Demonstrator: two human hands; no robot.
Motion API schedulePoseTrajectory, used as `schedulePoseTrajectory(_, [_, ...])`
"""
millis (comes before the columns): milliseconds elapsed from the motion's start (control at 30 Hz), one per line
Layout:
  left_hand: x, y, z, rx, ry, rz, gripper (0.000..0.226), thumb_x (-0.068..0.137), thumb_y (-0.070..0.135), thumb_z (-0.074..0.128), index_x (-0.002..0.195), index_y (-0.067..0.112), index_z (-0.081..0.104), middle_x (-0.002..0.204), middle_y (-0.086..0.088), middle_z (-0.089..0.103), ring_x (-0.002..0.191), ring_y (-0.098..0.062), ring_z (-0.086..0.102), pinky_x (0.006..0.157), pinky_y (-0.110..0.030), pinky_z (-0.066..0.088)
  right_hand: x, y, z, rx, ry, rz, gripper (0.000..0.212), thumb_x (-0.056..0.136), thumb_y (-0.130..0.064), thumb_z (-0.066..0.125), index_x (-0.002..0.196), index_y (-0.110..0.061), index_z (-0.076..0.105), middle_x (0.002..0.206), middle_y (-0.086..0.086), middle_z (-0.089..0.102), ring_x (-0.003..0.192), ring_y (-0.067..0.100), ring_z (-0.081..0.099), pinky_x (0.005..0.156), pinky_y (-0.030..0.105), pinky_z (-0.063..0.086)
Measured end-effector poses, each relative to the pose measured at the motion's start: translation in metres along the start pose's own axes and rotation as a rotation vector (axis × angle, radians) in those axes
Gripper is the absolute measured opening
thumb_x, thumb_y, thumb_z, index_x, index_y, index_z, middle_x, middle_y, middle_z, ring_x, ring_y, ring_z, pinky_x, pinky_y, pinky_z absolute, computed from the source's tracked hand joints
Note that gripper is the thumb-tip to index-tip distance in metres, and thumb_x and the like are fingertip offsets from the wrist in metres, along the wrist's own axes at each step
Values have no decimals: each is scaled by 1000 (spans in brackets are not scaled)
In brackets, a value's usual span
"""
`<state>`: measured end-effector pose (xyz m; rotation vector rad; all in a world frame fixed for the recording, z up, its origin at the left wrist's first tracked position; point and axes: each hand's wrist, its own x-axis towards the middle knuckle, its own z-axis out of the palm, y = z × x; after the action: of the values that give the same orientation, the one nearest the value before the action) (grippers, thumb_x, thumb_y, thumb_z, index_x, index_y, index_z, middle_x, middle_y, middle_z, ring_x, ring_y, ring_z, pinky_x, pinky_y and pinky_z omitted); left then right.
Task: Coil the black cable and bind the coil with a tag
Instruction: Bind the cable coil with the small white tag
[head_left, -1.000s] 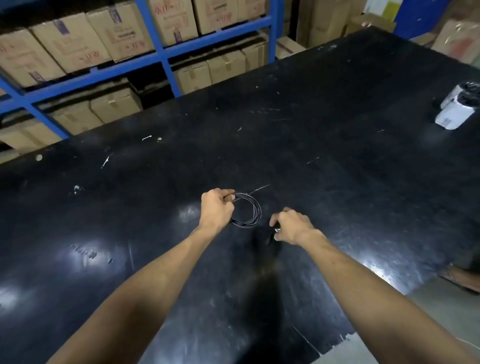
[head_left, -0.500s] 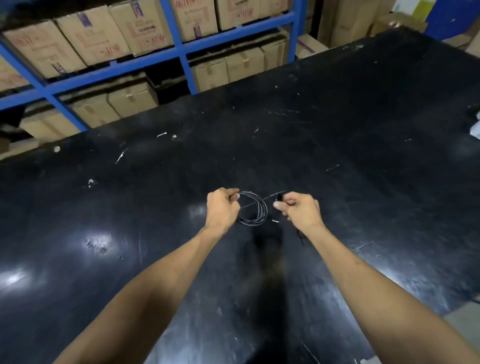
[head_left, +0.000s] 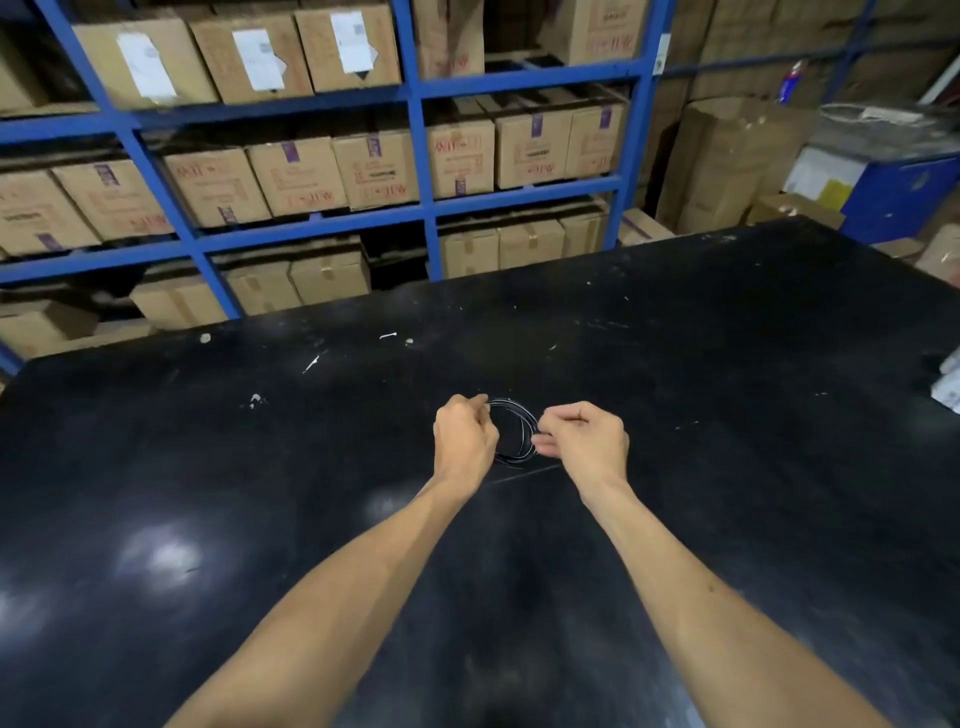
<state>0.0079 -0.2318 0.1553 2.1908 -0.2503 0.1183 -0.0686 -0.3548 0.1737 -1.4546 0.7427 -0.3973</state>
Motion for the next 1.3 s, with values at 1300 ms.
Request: schedulePoseTrajectory(1300, [1, 63, -39, -128, -175, 112, 36, 93, 10, 57, 128, 13, 65, 98, -3, 76, 91, -10, 68, 70, -9, 45, -10, -75, 25, 297, -41, 199, 15, 99, -22, 66, 96, -10, 60, 59, 4, 60, 50, 13, 49, 49, 25, 42])
